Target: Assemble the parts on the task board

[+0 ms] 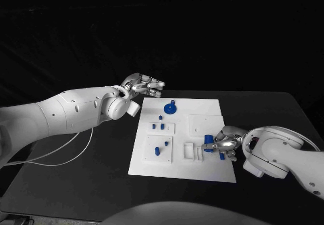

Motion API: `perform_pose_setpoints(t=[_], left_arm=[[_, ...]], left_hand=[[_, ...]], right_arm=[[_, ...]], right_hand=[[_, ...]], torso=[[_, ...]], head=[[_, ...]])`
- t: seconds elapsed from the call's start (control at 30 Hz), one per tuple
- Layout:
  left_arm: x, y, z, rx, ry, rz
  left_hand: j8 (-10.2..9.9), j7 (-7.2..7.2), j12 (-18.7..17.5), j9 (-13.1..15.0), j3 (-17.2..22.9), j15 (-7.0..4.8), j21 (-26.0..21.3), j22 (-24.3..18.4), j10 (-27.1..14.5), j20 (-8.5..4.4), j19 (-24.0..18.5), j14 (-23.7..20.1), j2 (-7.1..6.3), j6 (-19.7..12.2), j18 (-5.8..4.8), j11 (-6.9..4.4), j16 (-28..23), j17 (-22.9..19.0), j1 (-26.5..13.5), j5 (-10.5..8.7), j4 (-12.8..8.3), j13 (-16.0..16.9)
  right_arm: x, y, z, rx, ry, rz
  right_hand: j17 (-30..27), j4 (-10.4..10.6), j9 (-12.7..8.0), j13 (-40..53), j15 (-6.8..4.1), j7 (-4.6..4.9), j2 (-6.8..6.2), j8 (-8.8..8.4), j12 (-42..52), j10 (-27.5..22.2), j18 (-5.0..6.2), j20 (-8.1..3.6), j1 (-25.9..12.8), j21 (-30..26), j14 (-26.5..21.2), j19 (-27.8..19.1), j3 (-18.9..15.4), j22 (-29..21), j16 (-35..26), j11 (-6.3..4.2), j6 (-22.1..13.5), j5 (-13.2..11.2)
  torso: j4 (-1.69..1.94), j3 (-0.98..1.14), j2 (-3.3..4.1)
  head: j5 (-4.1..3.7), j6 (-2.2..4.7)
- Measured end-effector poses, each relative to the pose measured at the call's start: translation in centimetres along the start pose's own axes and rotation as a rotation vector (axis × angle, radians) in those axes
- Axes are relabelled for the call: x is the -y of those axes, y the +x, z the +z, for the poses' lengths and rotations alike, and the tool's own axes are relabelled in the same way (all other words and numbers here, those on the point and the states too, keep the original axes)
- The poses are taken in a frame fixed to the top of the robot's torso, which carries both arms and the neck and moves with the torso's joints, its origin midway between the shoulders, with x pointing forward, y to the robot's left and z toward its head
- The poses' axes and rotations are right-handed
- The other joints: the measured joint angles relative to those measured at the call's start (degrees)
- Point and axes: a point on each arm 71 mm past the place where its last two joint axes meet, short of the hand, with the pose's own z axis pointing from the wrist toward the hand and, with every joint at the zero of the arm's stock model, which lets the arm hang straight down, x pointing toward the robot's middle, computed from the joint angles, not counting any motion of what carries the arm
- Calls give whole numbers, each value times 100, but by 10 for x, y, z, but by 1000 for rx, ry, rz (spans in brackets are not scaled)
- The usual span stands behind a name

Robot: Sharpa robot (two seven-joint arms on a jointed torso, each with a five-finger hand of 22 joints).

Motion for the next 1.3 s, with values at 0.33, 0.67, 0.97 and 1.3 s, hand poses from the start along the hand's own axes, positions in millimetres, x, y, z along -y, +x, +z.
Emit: perform_pose_setpoints(t=[0.33,0.67,0.97,1.3], left_arm=[[0,1,1,-3,-4,0],[0,3,1,-7,-7,0],[0,5,2,-15,-6,3],[1,7,3,-20,-4,7]], left_hand=[[0,0,0,0,0,0,0,0,0,0,0,0,0,0,0,0,0,4,0,0,0,0],[0,0,0,0,21,22,0,-16,0,0,0,-22,0,0,1,0,0,4,0,0,20,0],[0,0,0,0,20,22,0,-21,1,0,0,-22,0,0,0,0,0,3,0,0,20,0],[0,0,0,0,25,21,22,-39,-21,21,-21,-22,-85,0,0,21,0,3,-85,0,56,0]], right_arm=[[-14,-5,-6,-21,-28,33],[-27,10,4,-106,-39,30],[-34,25,12,-172,-41,5],[-42,30,16,-186,-54,-8]], right_hand=[[0,-103,-83,-18,0,1,29,0,0,7,0,0,-28,0,0,0,-103,20,27,-6,1,64],[27,-195,-160,-23,0,2,70,-3,5,7,0,0,-9,0,0,0,-168,42,50,-6,0,97],[116,-291,-270,63,1,12,110,-2,112,7,0,0,-49,31,-1,0,-262,114,139,-4,8,161],[153,-322,-276,110,1,16,129,31,178,22,0,0,-68,66,-1,0,-294,161,166,0,14,241]], torso=[[4,-8,1],[13,-12,8],[10,-8,11],[5,1,12]], head=[[1,12],[-2,0],[14,-18],[37,-11]])
